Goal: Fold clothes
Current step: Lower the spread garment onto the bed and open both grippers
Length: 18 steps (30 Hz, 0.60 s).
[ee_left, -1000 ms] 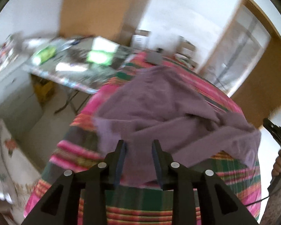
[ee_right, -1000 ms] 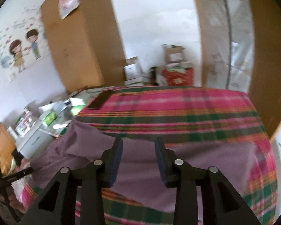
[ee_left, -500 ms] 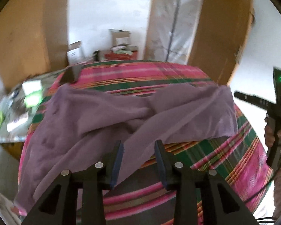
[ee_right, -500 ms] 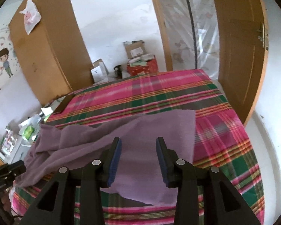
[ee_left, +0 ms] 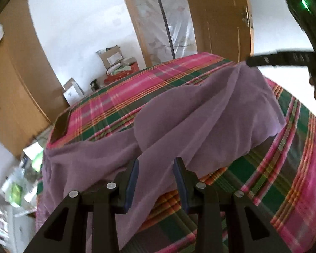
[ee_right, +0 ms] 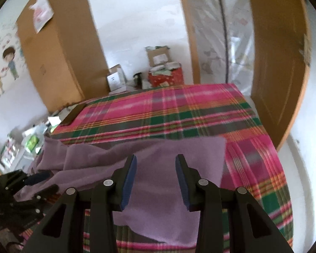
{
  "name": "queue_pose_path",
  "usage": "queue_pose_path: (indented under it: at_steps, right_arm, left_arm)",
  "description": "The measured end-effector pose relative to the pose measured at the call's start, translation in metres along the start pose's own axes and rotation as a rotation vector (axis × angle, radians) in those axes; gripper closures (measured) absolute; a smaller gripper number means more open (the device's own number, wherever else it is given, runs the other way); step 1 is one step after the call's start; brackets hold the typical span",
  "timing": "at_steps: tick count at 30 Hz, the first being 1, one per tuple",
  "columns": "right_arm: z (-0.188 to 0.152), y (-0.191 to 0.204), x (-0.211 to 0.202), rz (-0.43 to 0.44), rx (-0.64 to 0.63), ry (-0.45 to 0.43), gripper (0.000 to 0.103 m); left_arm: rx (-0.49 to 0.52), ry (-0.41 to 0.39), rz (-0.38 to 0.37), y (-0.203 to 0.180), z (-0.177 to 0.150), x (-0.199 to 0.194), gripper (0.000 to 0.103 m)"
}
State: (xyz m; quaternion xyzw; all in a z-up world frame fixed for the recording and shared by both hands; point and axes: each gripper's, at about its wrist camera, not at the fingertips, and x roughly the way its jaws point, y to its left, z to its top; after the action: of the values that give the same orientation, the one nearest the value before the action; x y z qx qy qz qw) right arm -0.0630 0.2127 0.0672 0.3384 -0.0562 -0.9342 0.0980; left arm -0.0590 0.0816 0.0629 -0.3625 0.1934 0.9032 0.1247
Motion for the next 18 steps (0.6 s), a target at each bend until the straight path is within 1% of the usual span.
queue_pose_path:
  at_steps: [3, 6, 11, 13, 15, 16, 18]
  right_arm:
    - [0.010, 0.012, 0.011, 0.021, -0.071, 0.018, 0.063]
    - [0.014, 0.019, 0.022, 0.023, -0.116, 0.036, 0.063]
    - [0.013, 0.017, 0.032, 0.048, -0.089, 0.046, 0.062]
    - [0.010, 0.015, 0.032, 0.060, -0.080, 0.044, 0.062]
    - [0.008, 0.013, 0.032, 0.061, -0.082, 0.044, 0.059]
    - [0.007, 0.012, 0.033, 0.057, -0.082, 0.046, 0.054]
    - [0.007, 0.009, 0.034, 0.059, -0.074, 0.049, 0.053]
  left_arm:
    - [0.044, -0.004, -0.002, -0.009, 0.004, 0.001, 0.068]
    - [0.076, -0.021, -0.027, -0.018, 0.007, -0.002, 0.068]
    - [0.073, -0.031, -0.025, -0.024, 0.013, 0.002, 0.068]
    - [0.084, -0.029, -0.012, -0.026, 0.014, 0.007, 0.068]
    - [0.095, -0.015, 0.024, -0.029, 0.015, 0.014, 0.068]
    - [0.096, -0.011, 0.034, -0.031, 0.016, 0.016, 0.068]
    - [0.098, -0.009, 0.046, -0.033, 0.018, 0.019, 0.068]
